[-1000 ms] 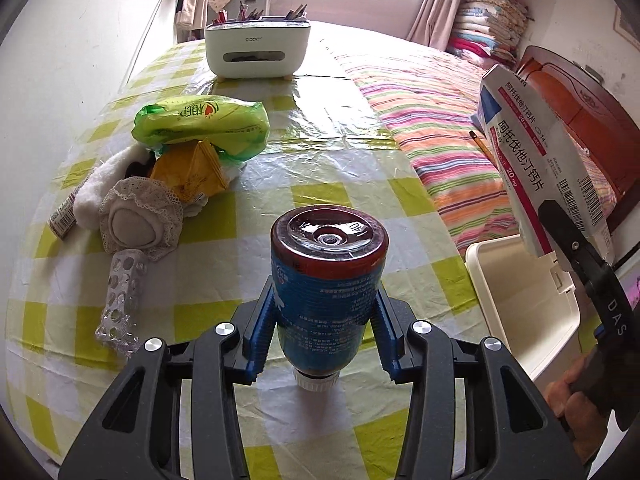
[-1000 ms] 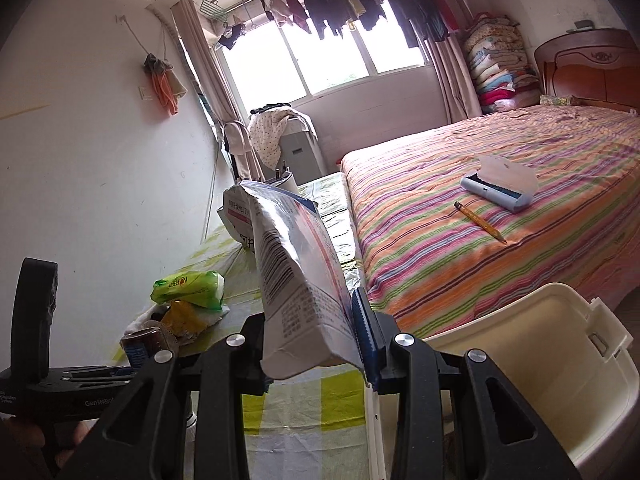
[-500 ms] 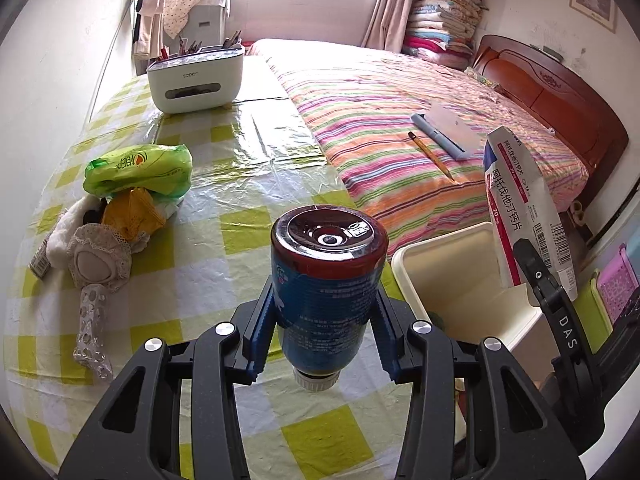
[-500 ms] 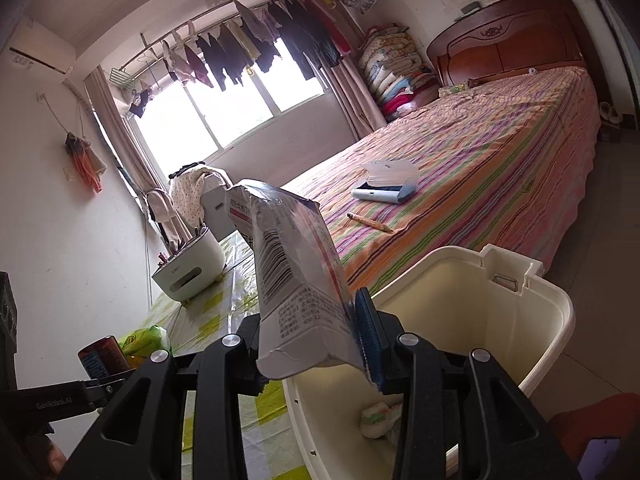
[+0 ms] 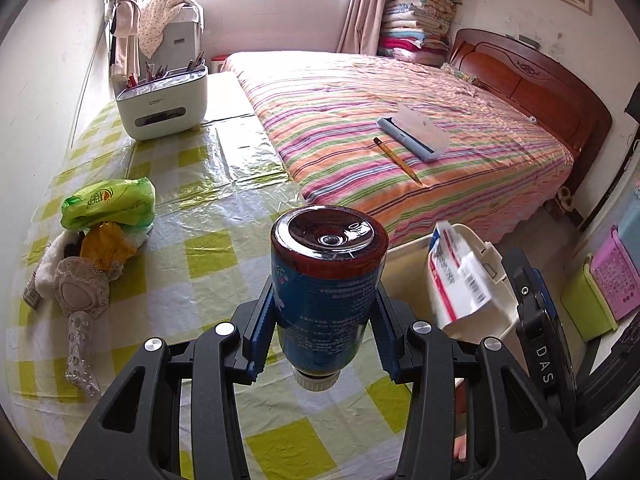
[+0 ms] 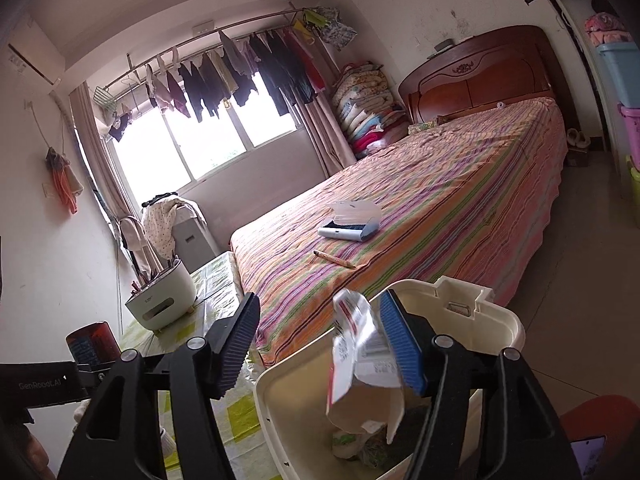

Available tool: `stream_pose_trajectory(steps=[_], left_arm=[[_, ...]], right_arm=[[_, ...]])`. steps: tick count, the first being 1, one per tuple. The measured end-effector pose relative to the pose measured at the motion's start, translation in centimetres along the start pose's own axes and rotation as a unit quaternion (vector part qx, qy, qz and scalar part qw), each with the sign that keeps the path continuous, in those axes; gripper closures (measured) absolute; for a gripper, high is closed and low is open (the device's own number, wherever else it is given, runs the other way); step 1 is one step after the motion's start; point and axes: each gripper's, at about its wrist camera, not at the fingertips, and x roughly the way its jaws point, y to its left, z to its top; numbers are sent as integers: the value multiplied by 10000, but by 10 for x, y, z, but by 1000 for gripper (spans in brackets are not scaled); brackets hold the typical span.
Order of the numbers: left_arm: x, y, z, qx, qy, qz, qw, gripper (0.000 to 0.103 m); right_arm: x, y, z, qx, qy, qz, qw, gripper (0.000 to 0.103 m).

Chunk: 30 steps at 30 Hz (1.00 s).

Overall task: Collect trash
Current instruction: 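Carry the bottle and box to the white bin and open both tools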

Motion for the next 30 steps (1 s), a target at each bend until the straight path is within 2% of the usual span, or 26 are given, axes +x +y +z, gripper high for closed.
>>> stream_pose_trajectory(steps=[8,15,21,30], left_arm=[[8,-7,1,55,95,-63,9999,61],[20,-17,5,127,246,-269,9993,61],[32,-33,10,191,376,-527,9977,61],[50,-58,16,365,489,-715,9956,61]], right_arm=[[-4,-16,6,360,-186,18,9992,35],[-12,-32,19,582,-565,-303,9962,31],[-9,-40,21,759,-504,-343,9953,31],[-12,-45,21,794,-593,-356,9944,31]])
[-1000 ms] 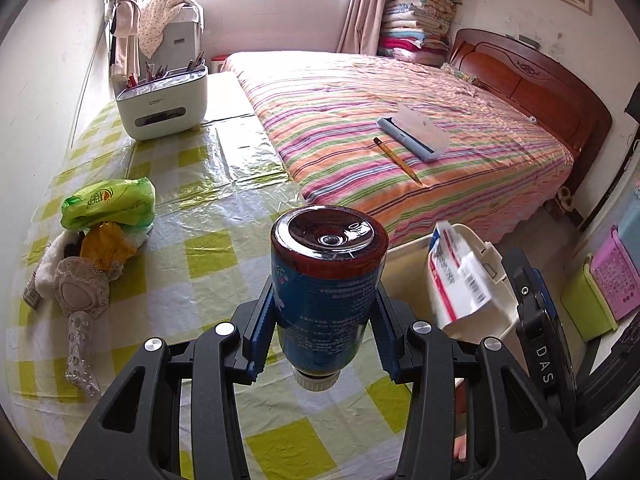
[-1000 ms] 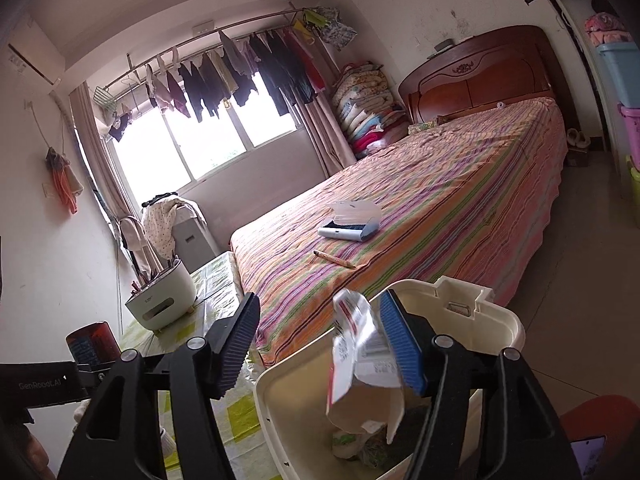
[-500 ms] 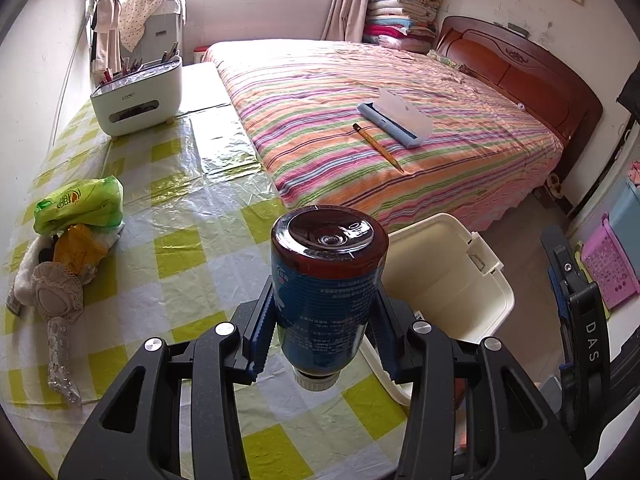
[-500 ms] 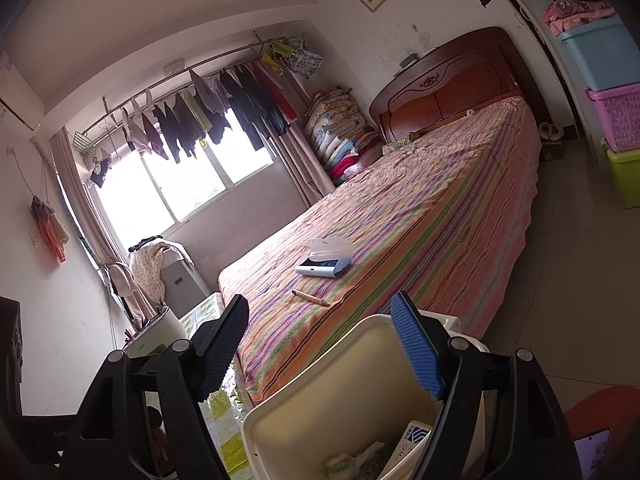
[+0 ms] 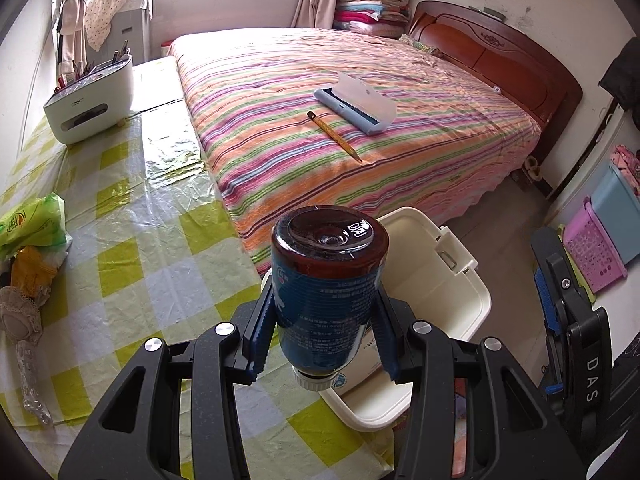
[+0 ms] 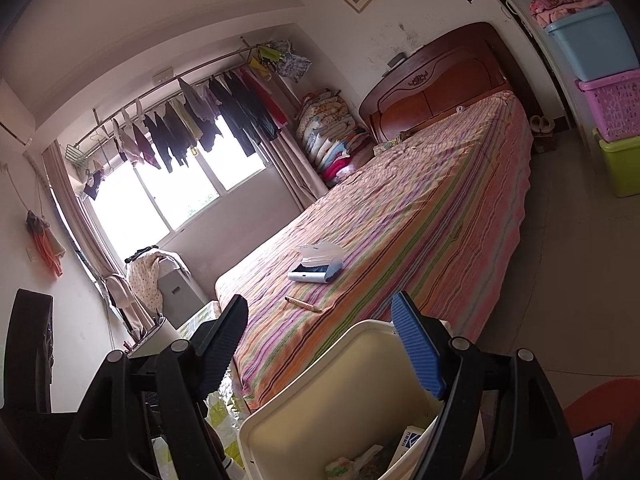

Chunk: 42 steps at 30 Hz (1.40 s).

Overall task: Collect trash
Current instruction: 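Carry the bottle and box to the white bin and open both tools, then move both tools back over the table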

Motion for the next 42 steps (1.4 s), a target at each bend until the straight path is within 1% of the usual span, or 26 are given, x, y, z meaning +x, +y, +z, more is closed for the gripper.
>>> stream_pose_trajectory(steps=[14,15,16,17,18,21,27,30,32,35,39,42], left_arm=[[25,-20,6,170,143,-151,9996,59],[24,-21,6,192,120,-141,9996,54],[23,-22,6,219,82,-110,9997,38],[20,-22,6,232,-11,-44,9997,30],[15,-20,6,235,-157,33,9996,25],[1,-13,4,277,-402,200,9986,25],[-26,20,-6,88,-606,381,9974,25],[-37,39,-12,-4,-691,459,9966,25],[-44,51,-16,-32,-728,550,9958,25],[-56,72,-22,-92,-817,703,9941,25],[-69,106,-25,-224,-859,908,9919,23],[-85,140,-22,-374,-975,1145,9879,22]], right_arm=[[2,-7,2,237,12,-29,9997,30],[1,-7,2,236,14,-27,9997,29],[2,-6,2,224,22,-24,9997,29],[2,-5,2,212,36,-17,9998,29],[2,-5,1,199,51,-8,9998,29],[3,-3,1,177,82,20,9998,29],[8,7,-3,40,250,83,9996,29],[9,17,-7,-150,297,129,9994,28],[9,23,-10,-285,330,152,9989,23],[11,32,-15,-438,405,201,9980,22],[15,46,-24,-670,599,296,9955,22],[19,59,-32,-952,745,369,9920,22]])
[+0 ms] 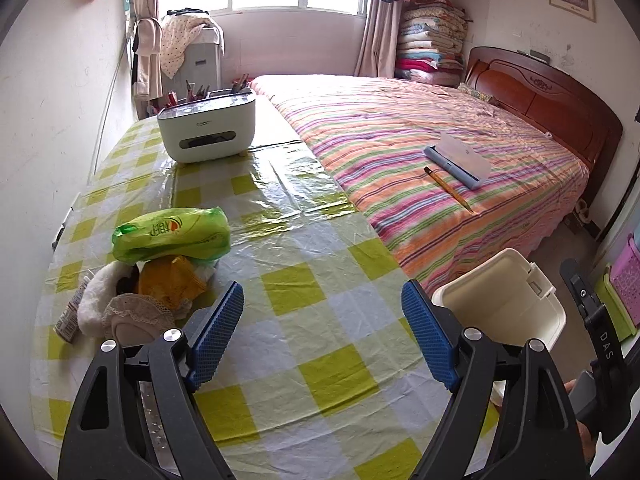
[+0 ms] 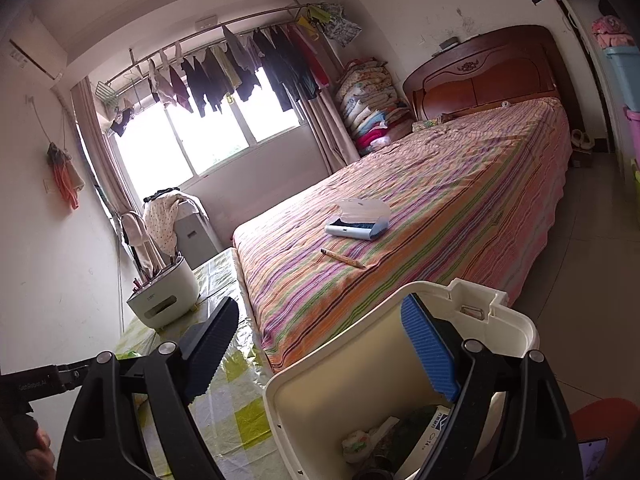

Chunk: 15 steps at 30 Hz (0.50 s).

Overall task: Collect trash
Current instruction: 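Move both tools back over the table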

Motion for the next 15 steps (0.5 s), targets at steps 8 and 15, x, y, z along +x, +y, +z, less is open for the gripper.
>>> stream_pose_trajectory(steps=[8,15], left_arm=[[-13,127,25,4,-12,759,9971,18],[-8,251,12,-519,253,910,9942,19]], right_arm=[[12,13,-10,-274,304,53,9991,22],[22,17,-18,-264,588,138,9978,22]])
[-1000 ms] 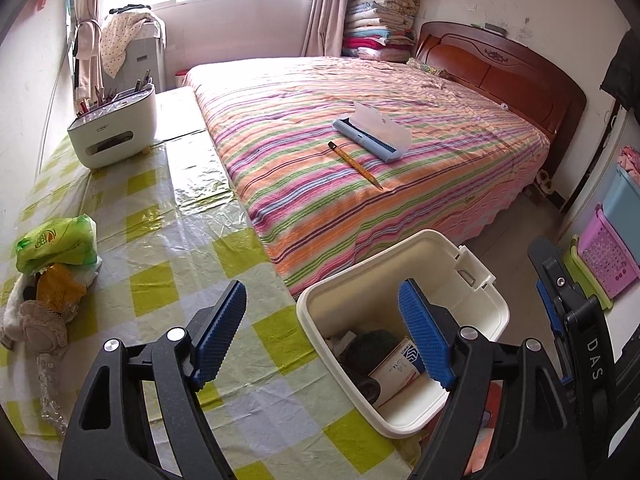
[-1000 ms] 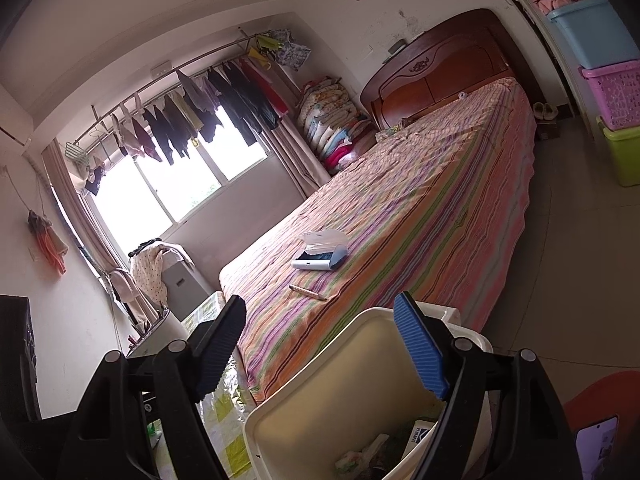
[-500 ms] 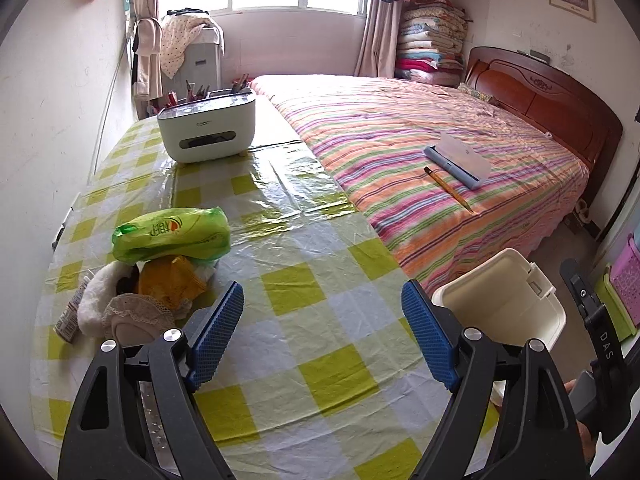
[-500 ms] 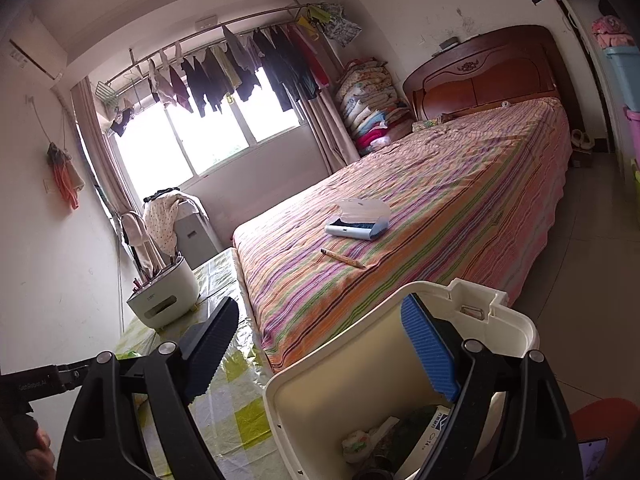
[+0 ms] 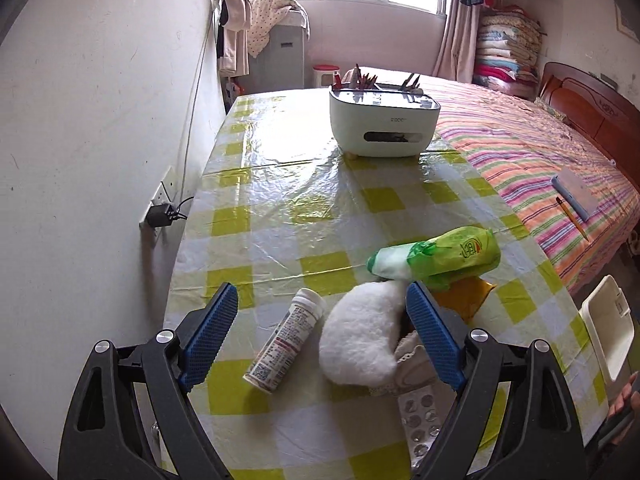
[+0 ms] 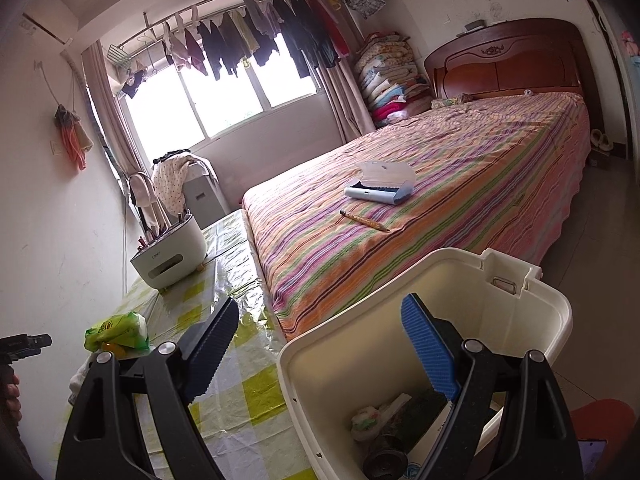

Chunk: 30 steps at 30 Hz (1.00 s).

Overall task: Collect trash
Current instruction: 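Move both tools back over the table, then grasp the white pill bottle with the left tool while the right grasps the green wipes pack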

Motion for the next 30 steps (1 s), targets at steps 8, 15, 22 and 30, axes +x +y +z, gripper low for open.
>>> stream_pose_trajectory(steps=[8,15,22,30], left_arm=[[44,25,-24,586,553,17,9967,23],[93,26,-40,635,1191,42,9908,49],[105,16,-45,589,1344,-203,9890,72],[105,17,-46,228,1225,-155,9921,73]], right_arm=[[9,11,-9,-142,236,99,9996,22],[12,17,-12,-253,342,142,9990,22],[13,19,-13,-303,392,128,9987,22],[9,51,-4,-762,319,726,9939,22]])
